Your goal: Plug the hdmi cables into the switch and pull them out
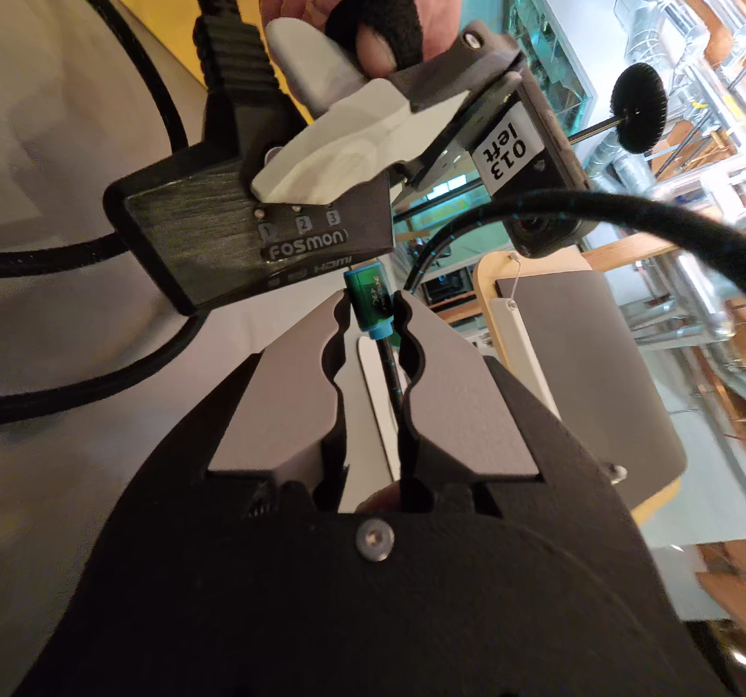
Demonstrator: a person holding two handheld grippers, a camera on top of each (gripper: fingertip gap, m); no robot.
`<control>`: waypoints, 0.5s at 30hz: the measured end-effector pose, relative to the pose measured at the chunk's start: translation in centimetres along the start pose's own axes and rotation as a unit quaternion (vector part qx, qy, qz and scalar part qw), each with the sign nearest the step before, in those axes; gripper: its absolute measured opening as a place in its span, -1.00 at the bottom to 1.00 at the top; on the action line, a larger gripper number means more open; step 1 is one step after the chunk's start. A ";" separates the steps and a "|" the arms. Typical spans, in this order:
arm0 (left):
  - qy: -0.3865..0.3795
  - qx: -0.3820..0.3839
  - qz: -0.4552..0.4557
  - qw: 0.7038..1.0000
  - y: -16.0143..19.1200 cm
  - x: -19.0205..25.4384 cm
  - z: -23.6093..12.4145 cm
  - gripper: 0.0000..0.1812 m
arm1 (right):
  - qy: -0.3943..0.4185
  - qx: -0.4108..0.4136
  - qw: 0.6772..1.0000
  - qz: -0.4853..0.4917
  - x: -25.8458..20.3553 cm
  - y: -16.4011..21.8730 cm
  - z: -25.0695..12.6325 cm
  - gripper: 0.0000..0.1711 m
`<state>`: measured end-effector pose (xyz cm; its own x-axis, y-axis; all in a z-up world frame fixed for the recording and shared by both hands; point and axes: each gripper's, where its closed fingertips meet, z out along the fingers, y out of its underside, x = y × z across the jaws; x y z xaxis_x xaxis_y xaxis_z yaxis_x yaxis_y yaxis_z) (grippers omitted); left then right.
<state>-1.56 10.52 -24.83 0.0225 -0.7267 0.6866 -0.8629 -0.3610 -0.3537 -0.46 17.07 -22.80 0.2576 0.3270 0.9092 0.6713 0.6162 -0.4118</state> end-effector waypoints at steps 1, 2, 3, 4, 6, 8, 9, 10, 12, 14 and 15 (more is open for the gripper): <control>-0.003 0.000 0.004 1.000 0.1 0.0 0.0 -0.69 | -0.007 0.006 1.000 0.013 0.0 -0.1 -0.1 -0.77; -0.007 0.001 0.007 1.000 0.2 0.0 0.1 -0.69 | -0.014 0.011 0.999 0.027 -0.1 -0.2 -0.2 -0.76; -0.011 0.000 0.009 1.000 0.3 0.0 0.1 -0.69 | -0.025 0.017 0.999 0.044 -0.1 -0.2 -0.2 -0.75; -0.015 -0.005 0.013 1.000 0.4 0.1 0.1 -0.69 | -0.039 0.026 0.997 0.069 -0.3 -0.4 -0.3 -0.74; -0.032 -0.021 0.023 0.999 0.9 0.0 0.2 -0.69 | -0.075 0.051 0.987 0.136 -0.6 -0.9 -0.7 -0.71; -0.029 -0.022 0.022 0.999 1.0 0.2 0.1 -0.68 | -0.103 0.073 0.975 0.184 -0.6 -1.2 -1.1 -0.71; -0.030 -0.028 0.026 0.999 1.2 0.3 0.1 -0.69 | -0.121 0.086 0.966 0.211 -0.6 -1.5 -1.3 -0.72; -0.034 -0.034 0.030 0.998 1.4 0.3 0.0 -0.69 | -0.134 0.098 0.959 0.230 -0.5 -1.7 -1.6 -0.73; -0.031 -0.040 0.035 0.998 1.5 0.5 -0.2 -0.69 | -0.158 0.104 0.949 0.251 -0.4 -1.9 -2.2 -0.76; -0.040 -0.055 0.041 0.997 1.9 0.4 -0.2 -0.69 | -0.231 0.160 0.916 0.288 -0.8 -3.7 -4.1 -0.93; -0.035 -0.050 0.038 0.997 1.8 0.5 -0.4 -0.69 | -0.258 0.196 0.895 0.307 -0.7 -4.7 -5.4 -0.95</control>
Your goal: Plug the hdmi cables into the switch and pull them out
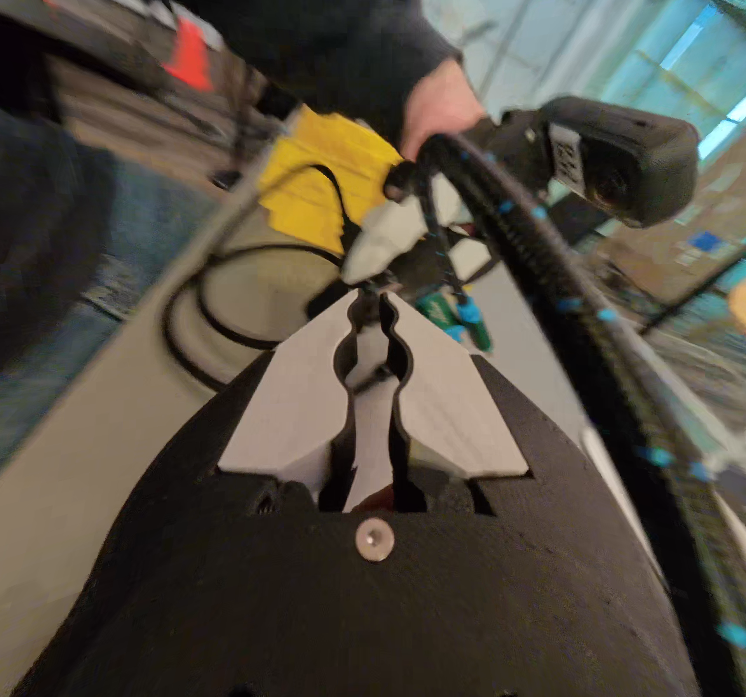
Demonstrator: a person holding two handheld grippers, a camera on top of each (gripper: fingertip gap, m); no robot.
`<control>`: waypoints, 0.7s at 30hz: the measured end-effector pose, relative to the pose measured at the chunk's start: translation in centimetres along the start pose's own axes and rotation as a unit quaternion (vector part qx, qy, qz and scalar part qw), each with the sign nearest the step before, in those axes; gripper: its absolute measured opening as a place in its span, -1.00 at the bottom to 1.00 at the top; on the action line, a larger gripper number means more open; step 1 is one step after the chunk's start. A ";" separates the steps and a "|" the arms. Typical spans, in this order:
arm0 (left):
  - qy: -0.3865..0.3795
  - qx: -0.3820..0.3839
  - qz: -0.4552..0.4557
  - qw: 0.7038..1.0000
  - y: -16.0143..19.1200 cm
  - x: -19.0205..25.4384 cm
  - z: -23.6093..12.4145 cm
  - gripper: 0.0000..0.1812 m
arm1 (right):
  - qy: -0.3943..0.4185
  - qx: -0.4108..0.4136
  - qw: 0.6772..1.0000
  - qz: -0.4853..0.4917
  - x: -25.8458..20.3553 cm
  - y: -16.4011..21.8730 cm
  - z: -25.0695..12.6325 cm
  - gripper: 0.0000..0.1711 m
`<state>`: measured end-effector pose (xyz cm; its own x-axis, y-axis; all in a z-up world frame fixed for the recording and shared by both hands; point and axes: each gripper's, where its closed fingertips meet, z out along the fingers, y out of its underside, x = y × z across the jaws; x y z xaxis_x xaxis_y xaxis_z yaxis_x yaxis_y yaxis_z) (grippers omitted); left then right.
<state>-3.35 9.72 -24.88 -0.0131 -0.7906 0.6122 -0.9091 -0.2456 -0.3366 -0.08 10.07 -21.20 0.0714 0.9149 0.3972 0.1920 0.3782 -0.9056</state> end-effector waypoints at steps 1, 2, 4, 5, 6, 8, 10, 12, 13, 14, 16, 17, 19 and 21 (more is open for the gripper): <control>-0.002 0.004 0.001 1.000 0.0 -0.1 -0.3 -0.69 | -0.030 0.024 0.999 0.016 -0.9 -0.9 -0.6 -0.96; -0.003 0.008 0.002 1.000 0.0 0.0 -0.6 -0.69 | -0.046 0.029 0.998 0.029 -1.4 -1.2 -1.1 -0.98; 0.003 0.019 0.012 1.000 -0.2 0.4 -1.4 -0.69 | -0.038 0.001 0.999 0.022 -1.3 -0.2 -1.5 -0.98; 0.007 0.021 0.015 1.000 -0.1 0.6 -1.7 -0.69 | -0.027 -0.010 0.999 0.023 -1.0 0.5 -1.5 -0.97; 0.009 0.017 0.016 1.000 0.0 0.7 -1.8 -0.69 | -0.021 -0.004 0.999 0.035 -0.7 0.7 -1.6 -0.97; 0.022 0.016 0.017 0.999 0.2 1.1 -1.9 -0.69 | -0.016 0.007 0.998 0.067 -0.1 0.7 -1.4 -0.83; 0.043 0.017 0.030 0.999 0.2 1.8 -1.8 -0.68 | 0.008 -0.008 0.997 0.073 0.8 1.4 -0.9 -0.73; 0.056 0.018 0.035 0.998 0.1 2.3 -1.8 -0.68 | 0.009 -0.007 0.997 0.083 0.9 1.7 -0.5 -0.63; 0.061 0.019 0.039 0.997 0.1 2.5 -1.8 -0.69 | 0.009 0.000 0.996 0.089 0.9 1.4 -0.3 -0.62; 0.066 0.025 0.046 0.996 0.0 2.8 -1.8 -0.69 | 0.015 -0.003 0.996 0.091 1.1 1.5 0.0 -0.60; 0.073 0.030 0.050 0.996 -0.2 3.1 -1.9 -0.70 | 0.022 0.021 0.996 0.088 1.3 0.6 0.3 -0.59; 0.075 0.031 0.054 0.995 -0.3 3.2 -1.9 -0.70 | 0.027 0.047 0.995 0.086 1.4 -0.4 0.3 -0.60; 0.087 0.036 0.057 0.994 -0.5 3.7 -1.9 -0.71 | 0.028 0.068 0.994 0.077 1.5 -1.4 0.5 -0.61; 0.089 0.031 0.055 0.994 -0.4 3.7 -1.6 -0.70 | 0.022 0.049 0.996 0.067 1.3 -0.6 1.3 -0.61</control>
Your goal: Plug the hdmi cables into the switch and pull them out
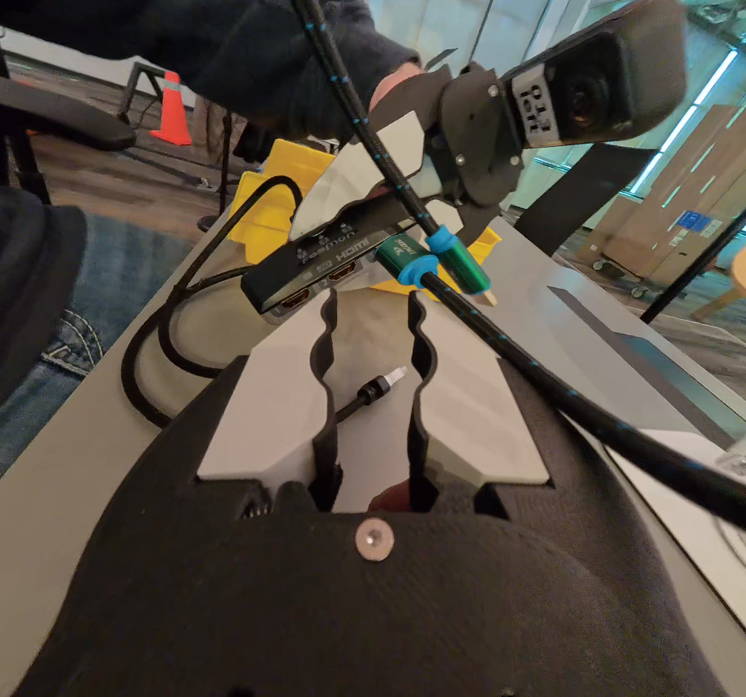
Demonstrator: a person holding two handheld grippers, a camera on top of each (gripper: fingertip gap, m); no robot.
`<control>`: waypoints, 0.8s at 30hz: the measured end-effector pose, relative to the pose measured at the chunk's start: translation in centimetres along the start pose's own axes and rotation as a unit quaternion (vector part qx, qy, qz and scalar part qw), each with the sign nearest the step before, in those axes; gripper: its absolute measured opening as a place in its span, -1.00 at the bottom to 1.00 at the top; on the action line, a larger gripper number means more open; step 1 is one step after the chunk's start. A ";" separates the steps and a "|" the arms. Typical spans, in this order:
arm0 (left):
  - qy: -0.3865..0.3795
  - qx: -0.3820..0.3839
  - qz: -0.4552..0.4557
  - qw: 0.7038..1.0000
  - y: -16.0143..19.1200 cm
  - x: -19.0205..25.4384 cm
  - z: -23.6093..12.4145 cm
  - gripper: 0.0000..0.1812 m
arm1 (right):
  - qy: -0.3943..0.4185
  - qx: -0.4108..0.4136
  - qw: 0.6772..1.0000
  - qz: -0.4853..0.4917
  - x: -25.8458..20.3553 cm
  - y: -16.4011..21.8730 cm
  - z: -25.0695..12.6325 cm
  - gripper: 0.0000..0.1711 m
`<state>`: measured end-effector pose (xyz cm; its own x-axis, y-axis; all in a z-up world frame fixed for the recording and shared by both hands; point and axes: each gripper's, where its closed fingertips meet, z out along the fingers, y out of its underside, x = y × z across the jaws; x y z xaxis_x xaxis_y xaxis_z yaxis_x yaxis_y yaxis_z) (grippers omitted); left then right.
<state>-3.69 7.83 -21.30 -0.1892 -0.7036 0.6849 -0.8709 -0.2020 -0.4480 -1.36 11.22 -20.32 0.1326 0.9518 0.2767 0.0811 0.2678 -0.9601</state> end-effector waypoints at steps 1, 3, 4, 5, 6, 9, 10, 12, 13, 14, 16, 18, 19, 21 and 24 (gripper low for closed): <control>0.004 -0.003 -0.002 1.000 0.1 0.0 0.1 -0.70 | -0.006 -0.002 1.000 -0.002 -0.2 0.2 0.3 -0.64; 0.011 -0.009 -0.004 1.000 0.2 0.1 0.3 -0.71 | -0.012 0.002 1.000 -0.005 -0.2 0.1 0.3 -0.65; 0.019 -0.004 -0.006 1.000 0.1 0.2 0.2 -0.71 | -0.018 0.010 1.000 -0.001 -0.2 -0.2 0.2 -0.64; 0.027 -0.002 -0.005 1.000 0.0 0.4 0.2 -0.72 | -0.026 0.021 0.999 0.012 -0.1 -0.6 0.0 -0.65; 0.028 -0.009 -0.001 1.000 0.0 0.4 0.4 -0.73 | -0.031 0.030 0.999 0.024 0.0 -0.9 -0.2 -0.61; 0.038 -0.038 0.000 0.999 0.5 0.6 1.3 -0.73 | -0.027 0.024 0.999 0.021 0.6 -0.7 -0.7 -0.59; 0.043 -0.040 -0.002 0.998 0.6 0.5 1.6 -0.73 | -0.033 0.034 0.999 0.020 0.4 -1.0 -0.8 -0.60; 0.054 -0.042 -0.006 0.998 0.6 0.4 2.1 -0.73 | -0.054 0.039 0.998 0.002 -0.7 -1.4 -0.9 -0.60; 0.058 -0.045 -0.007 0.997 0.7 0.4 2.3 -0.73 | -0.064 0.036 0.997 -0.010 -1.2 -1.4 -0.8 -0.62; 0.063 -0.050 -0.009 0.997 0.8 0.4 2.4 -0.73 | -0.072 0.030 0.997 -0.021 -1.6 -1.3 -0.7 -0.64; 0.078 -0.058 -0.013 0.995 1.0 0.6 2.7 -0.73 | -0.078 0.007 0.996 -0.050 -2.1 -0.7 -0.4 -0.65; 0.090 -0.067 -0.015 0.993 1.2 0.8 3.0 -0.74 | -0.089 -0.005 0.994 -0.062 -2.6 -0.5 -0.1 -0.68; 0.097 -0.074 -0.017 0.992 1.3 0.9 3.1 -0.74 | -0.095 -0.010 0.993 -0.066 -2.9 -0.4 0.0 -0.73; 0.104 -0.087 -0.025 0.990 1.7 0.7 3.6 -0.75 | -0.099 -0.025 0.992 -0.073 -3.1 0.0 0.1 -0.78; 0.107 -0.083 -0.027 0.990 1.6 0.4 3.8 -0.75 | -0.100 -0.027 0.993 -0.060 -3.0 0.2 0.0 -0.78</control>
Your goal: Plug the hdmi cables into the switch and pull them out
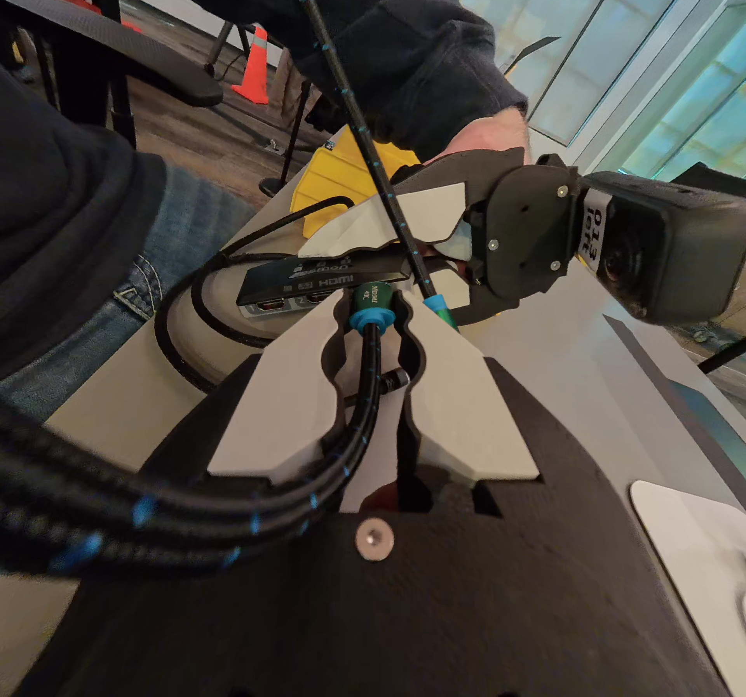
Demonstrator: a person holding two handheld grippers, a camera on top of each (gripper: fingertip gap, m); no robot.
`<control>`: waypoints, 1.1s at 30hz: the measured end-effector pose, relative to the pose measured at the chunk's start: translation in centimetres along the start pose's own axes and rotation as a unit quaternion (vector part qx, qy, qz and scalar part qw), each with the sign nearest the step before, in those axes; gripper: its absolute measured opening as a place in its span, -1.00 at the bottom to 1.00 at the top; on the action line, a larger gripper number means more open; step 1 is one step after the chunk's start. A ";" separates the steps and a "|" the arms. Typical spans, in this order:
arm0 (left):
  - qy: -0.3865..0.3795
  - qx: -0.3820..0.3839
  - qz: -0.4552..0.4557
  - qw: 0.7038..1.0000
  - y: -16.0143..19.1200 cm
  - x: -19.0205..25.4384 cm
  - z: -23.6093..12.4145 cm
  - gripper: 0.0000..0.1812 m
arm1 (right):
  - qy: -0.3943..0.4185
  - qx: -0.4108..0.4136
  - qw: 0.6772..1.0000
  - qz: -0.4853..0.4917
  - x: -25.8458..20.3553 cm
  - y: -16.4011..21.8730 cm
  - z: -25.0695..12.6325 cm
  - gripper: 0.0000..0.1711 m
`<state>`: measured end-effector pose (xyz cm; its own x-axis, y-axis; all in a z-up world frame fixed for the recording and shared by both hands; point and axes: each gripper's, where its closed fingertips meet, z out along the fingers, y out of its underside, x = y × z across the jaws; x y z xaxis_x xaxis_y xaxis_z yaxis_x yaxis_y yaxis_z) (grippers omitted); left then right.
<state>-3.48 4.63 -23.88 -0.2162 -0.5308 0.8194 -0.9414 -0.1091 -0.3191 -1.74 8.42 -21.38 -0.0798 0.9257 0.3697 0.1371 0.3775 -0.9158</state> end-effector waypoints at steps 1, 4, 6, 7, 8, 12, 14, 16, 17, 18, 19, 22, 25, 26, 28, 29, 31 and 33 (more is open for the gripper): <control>0.001 0.006 0.002 1.000 -0.2 0.0 0.0 -0.75 | 0.000 0.004 1.000 0.005 0.0 -0.1 -0.1 -0.78; 0.023 0.018 0.008 1.000 -0.7 0.6 0.1 -0.73 | -0.001 0.014 1.000 0.004 -0.1 -0.5 -0.2 -0.78; 0.016 0.017 0.009 1.000 -0.8 0.4 0.3 -0.74 | -0.001 0.010 1.000 -0.001 -0.2 -0.4 -0.1 -0.78; 0.016 0.014 0.010 1.000 -0.7 0.3 0.4 -0.74 | -0.001 0.006 1.000 -0.005 -0.3 -0.3 0.0 -0.78; 0.018 0.011 0.008 1.000 -0.6 0.4 0.6 -0.75 | -0.003 0.003 1.000 -0.009 -0.5 -0.3 0.1 -0.78; 0.013 0.008 0.019 1.000 -0.5 0.3 0.9 -0.76 | 0.003 -0.011 0.999 -0.030 -0.8 -0.3 0.0 -0.78; 0.014 0.009 0.020 1.000 -0.5 0.3 1.0 -0.76 | 0.010 -0.023 0.999 -0.047 -0.9 -0.3 0.0 -0.77; 0.012 0.008 0.026 1.000 -0.6 0.3 1.0 -0.75 | 0.018 -0.027 0.998 -0.054 -0.9 -0.4 -0.2 -0.77; 0.009 0.008 0.027 1.000 -0.7 0.3 0.9 -0.75 | 0.023 -0.028 0.998 -0.055 -0.8 -0.4 -0.2 -0.78; 0.007 0.006 0.028 1.000 -0.7 0.3 0.7 -0.75 | 0.029 -0.028 0.998 -0.055 -0.6 -0.5 -0.2 -0.78; 0.004 0.001 0.029 1.000 -0.6 0.3 0.5 -0.75 | 0.037 -0.028 0.998 -0.053 -0.5 -0.6 -0.2 -0.78; -0.021 -0.020 0.028 0.999 -0.4 0.0 -0.3 -0.74 | 0.055 -0.028 0.997 -0.049 0.1 -0.6 -0.2 -0.78; -0.070 -0.065 -0.020 0.995 2.9 -1.9 -1.7 -0.75 | 0.071 0.029 0.997 -0.022 1.1 -2.3 -2.7 -0.79; -0.051 -0.028 -0.026 0.998 2.5 -1.3 -2.0 -0.75 | 0.090 0.015 0.996 -0.024 2.1 -1.7 -3.2 -0.79; -0.072 -0.037 -0.007 0.997 2.2 -1.0 -2.0 -0.76 | 0.088 0.014 0.996 -0.012 2.6 -1.4 -2.8 -0.79; -0.084 -0.035 -0.005 0.996 1.9 -1.3 -2.2 -0.75 | 0.082 0.011 0.997 -0.010 2.4 -1.3 -2.3 -0.79; -0.103 -0.011 -0.003 0.995 1.0 -1.7 -3.2 -0.76 | 0.082 -0.006 0.997 -0.010 2.1 -1.0 -1.5 -0.79; -0.114 0.005 0.004 0.993 0.6 -1.6 -3.7 -0.76 | 0.090 -0.014 0.996 0.006 2.0 -1.0 -1.6 -0.79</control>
<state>-4.67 8.53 -23.62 -0.1589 -0.7080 0.6881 -0.9368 -0.1120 -0.3316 -0.51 9.98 -19.48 0.1004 0.9179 0.3839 0.1652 0.3651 -0.9162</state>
